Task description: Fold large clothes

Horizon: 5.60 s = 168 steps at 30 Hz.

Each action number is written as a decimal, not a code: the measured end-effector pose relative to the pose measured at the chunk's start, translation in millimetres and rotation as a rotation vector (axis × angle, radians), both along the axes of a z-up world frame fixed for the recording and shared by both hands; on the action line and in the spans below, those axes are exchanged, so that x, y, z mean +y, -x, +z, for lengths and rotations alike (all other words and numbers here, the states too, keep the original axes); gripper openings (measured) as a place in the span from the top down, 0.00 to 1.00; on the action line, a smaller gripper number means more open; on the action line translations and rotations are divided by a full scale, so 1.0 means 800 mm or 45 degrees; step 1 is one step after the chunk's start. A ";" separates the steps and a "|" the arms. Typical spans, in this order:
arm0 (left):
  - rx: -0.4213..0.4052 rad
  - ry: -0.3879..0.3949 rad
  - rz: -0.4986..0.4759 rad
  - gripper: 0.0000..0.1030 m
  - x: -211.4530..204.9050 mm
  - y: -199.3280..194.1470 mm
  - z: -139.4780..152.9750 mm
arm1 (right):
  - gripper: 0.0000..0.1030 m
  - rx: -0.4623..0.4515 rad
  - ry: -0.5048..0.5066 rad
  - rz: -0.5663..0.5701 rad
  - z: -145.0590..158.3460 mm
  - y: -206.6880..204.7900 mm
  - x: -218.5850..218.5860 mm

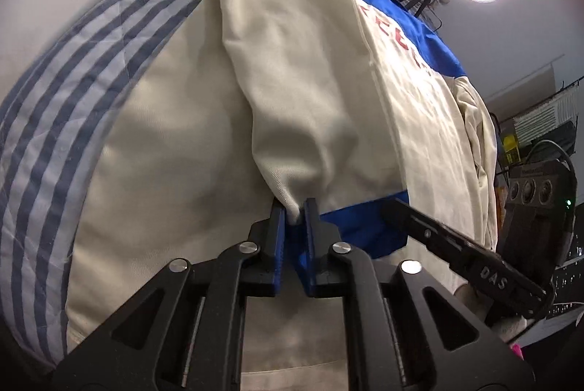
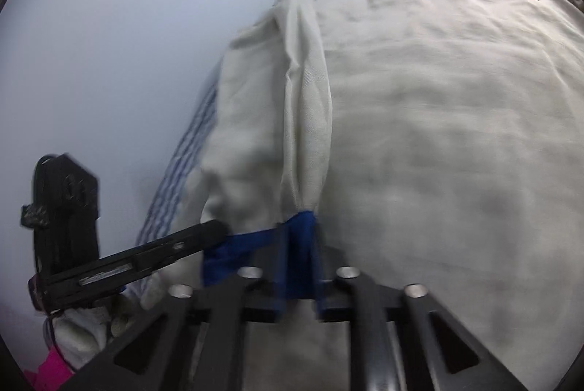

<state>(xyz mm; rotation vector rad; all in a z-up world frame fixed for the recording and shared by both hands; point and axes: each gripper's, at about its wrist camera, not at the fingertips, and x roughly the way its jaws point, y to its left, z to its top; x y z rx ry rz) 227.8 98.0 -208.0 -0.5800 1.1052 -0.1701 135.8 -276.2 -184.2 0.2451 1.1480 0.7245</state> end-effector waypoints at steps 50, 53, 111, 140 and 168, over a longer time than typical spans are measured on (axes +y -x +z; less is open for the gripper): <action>-0.241 -0.443 0.001 0.62 0.060 0.030 0.174 | 0.55 -0.243 0.015 0.113 0.134 0.023 0.007; -0.255 -0.446 -0.067 0.56 0.044 -0.027 0.191 | 0.48 -0.254 -0.004 0.052 0.142 -0.021 -0.008; -0.195 -0.731 -0.035 0.89 0.050 -0.241 0.121 | 0.69 -0.029 -0.113 -0.128 0.025 -0.262 -0.022; 0.118 -0.313 0.136 0.88 0.070 0.149 0.012 | 0.79 0.191 0.178 0.365 -0.012 0.089 0.083; -0.021 -0.379 0.115 0.82 0.045 0.144 0.017 | 0.57 -0.247 0.321 0.051 0.103 -0.278 0.260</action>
